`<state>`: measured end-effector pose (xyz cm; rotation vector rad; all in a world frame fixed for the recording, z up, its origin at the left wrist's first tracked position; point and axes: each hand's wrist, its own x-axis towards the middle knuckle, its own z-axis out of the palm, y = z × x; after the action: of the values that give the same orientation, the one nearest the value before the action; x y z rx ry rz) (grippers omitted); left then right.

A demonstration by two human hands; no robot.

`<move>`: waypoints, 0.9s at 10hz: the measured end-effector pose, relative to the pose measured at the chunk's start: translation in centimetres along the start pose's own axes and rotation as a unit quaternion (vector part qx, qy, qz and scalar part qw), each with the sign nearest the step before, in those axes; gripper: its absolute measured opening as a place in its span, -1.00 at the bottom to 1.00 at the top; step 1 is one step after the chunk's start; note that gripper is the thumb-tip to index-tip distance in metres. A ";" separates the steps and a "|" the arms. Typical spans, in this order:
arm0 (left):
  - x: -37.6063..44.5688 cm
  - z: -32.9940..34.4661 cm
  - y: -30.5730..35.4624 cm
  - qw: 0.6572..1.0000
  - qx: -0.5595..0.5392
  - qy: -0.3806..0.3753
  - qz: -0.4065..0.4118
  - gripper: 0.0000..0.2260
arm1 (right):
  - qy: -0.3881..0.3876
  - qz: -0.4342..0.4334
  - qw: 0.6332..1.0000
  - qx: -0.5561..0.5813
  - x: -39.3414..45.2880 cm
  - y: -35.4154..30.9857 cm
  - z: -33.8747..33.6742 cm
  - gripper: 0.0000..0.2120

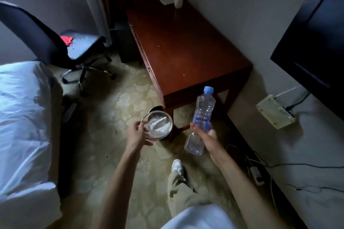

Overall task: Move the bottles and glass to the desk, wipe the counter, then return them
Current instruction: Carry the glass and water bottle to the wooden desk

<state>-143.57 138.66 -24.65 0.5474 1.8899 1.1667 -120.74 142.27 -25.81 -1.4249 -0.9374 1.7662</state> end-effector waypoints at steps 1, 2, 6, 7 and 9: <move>8.2 2.7 2.6 0.999 0.020 -0.022 -0.033 -0.77 | 0.027 0.004 1.000 0.014 8.3 -2.8 1.5 -0.40; 15.7 5.3 6.7 0.997 0.052 -0.049 -0.022 -0.80 | 0.064 -0.027 0.998 0.009 15.2 -7.0 2.4 -0.39; 42.4 19.4 15.6 0.942 0.228 -0.238 0.066 -0.75 | 0.333 -0.085 0.939 0.025 32.5 -11.7 3.8 -0.26; 47.1 22.3 16.8 0.903 0.289 -0.309 0.074 -0.76 | 0.416 -0.069 0.905 0.066 34.4 -11.5 5.5 -0.28; 52.4 26.5 16.2 0.829 0.372 -0.404 0.103 -0.67 | 0.508 -0.057 0.853 0.106 37.5 -11.4 9.8 -0.36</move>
<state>-152.06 197.38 -38.49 1.4395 1.4565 0.1436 -136.29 178.84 -33.34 -1.7727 -0.2248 0.7501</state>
